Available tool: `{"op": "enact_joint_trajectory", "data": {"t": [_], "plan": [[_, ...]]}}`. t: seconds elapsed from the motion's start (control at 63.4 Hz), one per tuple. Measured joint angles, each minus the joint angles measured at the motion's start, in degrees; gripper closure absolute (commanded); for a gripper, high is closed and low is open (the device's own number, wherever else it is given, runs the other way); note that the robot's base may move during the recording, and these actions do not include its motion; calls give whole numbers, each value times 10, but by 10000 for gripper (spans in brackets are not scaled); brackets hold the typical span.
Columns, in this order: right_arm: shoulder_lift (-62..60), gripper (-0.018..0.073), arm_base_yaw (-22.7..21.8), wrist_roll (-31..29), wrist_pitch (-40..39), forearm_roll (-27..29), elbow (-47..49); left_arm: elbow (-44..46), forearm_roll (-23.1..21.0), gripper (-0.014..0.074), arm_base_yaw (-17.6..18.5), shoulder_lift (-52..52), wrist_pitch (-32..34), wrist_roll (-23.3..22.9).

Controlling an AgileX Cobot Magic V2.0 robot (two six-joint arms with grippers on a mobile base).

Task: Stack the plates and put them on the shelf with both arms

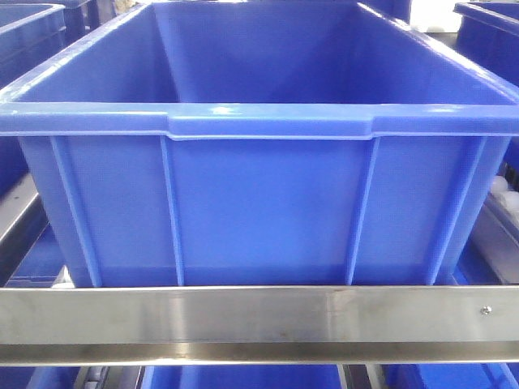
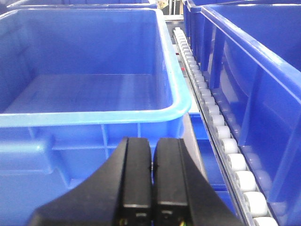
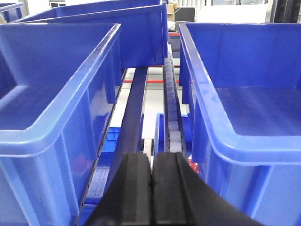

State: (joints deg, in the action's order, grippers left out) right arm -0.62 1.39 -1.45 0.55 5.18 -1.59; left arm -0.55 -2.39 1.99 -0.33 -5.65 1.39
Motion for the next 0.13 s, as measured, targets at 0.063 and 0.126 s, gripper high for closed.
{"op": "enact_joint_trajectory", "data": {"t": [0.063, 0.126], "plan": [[0, 502, 0, 0, 0, 0, 0, 0, 0, 512, 0, 0, 0, 0], [0, 502, 0, 0, 0, 0, 0, 0, 0, 512, 0, 0, 0, -1]]}}
